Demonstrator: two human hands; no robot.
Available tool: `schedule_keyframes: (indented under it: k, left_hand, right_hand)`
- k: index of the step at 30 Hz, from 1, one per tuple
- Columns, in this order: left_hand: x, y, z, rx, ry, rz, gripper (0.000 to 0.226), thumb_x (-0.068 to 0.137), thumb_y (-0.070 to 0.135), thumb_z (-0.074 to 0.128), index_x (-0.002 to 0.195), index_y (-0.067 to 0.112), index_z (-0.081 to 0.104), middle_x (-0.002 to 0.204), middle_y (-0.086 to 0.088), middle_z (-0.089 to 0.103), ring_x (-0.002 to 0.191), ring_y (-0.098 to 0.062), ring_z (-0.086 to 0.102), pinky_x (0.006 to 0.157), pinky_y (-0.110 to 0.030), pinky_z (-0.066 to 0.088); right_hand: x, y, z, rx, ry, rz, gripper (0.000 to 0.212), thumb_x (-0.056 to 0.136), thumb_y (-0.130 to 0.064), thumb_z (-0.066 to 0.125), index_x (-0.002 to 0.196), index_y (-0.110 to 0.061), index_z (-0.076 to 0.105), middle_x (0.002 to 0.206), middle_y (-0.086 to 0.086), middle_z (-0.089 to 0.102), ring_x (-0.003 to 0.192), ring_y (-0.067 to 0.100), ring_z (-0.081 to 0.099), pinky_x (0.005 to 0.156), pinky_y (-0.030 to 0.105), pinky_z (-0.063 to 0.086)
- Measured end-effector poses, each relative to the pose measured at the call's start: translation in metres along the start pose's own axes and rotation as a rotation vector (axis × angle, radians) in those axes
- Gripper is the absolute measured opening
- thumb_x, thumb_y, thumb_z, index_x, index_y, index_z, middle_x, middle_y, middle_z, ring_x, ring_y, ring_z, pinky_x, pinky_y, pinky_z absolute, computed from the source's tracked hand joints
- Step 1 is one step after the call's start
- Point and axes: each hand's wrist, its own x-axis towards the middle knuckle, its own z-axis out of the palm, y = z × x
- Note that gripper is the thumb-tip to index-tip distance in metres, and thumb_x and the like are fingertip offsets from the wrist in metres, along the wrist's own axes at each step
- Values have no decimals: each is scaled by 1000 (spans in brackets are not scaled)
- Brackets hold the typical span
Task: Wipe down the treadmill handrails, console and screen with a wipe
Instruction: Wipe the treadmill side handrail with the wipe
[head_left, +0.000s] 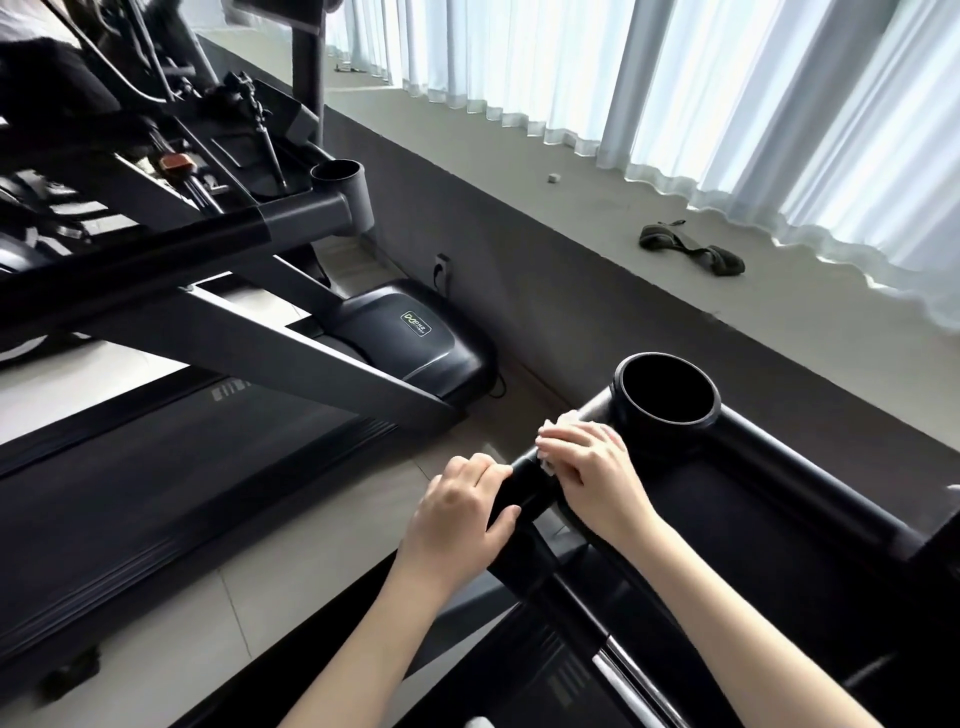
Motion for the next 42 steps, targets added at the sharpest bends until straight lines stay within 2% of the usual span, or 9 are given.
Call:
schedule_keyframes:
  k: [6, 12, 17, 21, 27, 30, 34, 39, 42]
  left_hand:
    - [-1, -1, 2, -3, 13, -2, 35, 81, 35, 59, 109, 15, 64, 102, 6, 61, 92, -16, 57, 77, -32, 52]
    - [0, -1, 1, 0, 2, -8, 36, 82, 37, 55, 110, 17, 63, 102, 8, 59, 93, -15, 55, 78, -32, 51]
    - [-1, -2, 2, -18, 11, -6, 36, 82, 37, 57, 111, 16, 64, 102, 8, 60, 93, -14, 55, 79, -30, 51]
    - [0, -2, 0, -18, 7, -11, 43, 83, 44, 45, 111, 18, 64, 102, 10, 59, 92, -12, 54, 79, -28, 51]
    - [0, -2, 1, -19, 15, -13, 43, 83, 45, 45, 110, 18, 64, 101, 11, 59, 92, -11, 55, 78, -28, 52]
    - [0, -2, 1, -26, 9, -18, 43, 83, 44, 45, 111, 18, 63, 101, 11, 59, 93, -11, 53, 79, -28, 51]
    - [1, -2, 1, -29, 3, -22, 39, 83, 40, 52, 113, 17, 63, 102, 10, 58, 95, -12, 52, 81, -29, 50]
    - [0, -2, 2, -9, 0, -16, 35, 83, 36, 59, 112, 16, 63, 102, 9, 59, 93, -13, 54, 79, -29, 51]
    - [1, -1, 2, -8, 7, -19, 34, 83, 34, 61, 112, 16, 63, 101, 9, 59, 93, -13, 55, 78, -30, 52]
  right_hand:
    - [21, 15, -7, -62, 11, 152, 18, 73, -12, 62, 82, -15, 77, 92, 0, 70, 92, 25, 66, 101, 37, 33]
    - [11, 2, -8, -50, -45, -70, 29, 82, -26, 47, 85, -24, 76, 94, -13, 72, 94, 8, 64, 105, 42, 28]
    - [41, 31, -14, -263, -27, 134, 20, 76, -21, 53, 60, -24, 66, 68, -9, 68, 79, 18, 67, 113, 32, 7]
    - [36, 29, -10, -301, -61, 43, 17, 73, -17, 60, 61, -23, 69, 70, -10, 70, 77, 16, 67, 111, 35, 12]
    - [62, 52, -15, -544, -183, 73, 19, 67, -3, 75, 55, -16, 68, 52, -1, 59, 77, 24, 64, 114, 35, -14]
    - [49, 43, -10, -453, -46, 47, 19, 64, 1, 75, 57, -14, 65, 56, -1, 61, 72, 23, 65, 116, 36, 1]
    - [16, 36, -13, -315, 89, -69, 22, 81, -13, 51, 83, -12, 74, 90, 0, 73, 91, 19, 69, 107, 35, 29]
    - [-4, 31, -6, -226, 183, 112, 36, 88, -15, 44, 103, -1, 73, 108, 12, 72, 101, 27, 68, 101, 34, 35]
    - [-22, 15, 5, -122, 190, 193, 27, 87, -8, 57, 108, 0, 72, 114, 13, 69, 108, 27, 64, 101, 29, 39]
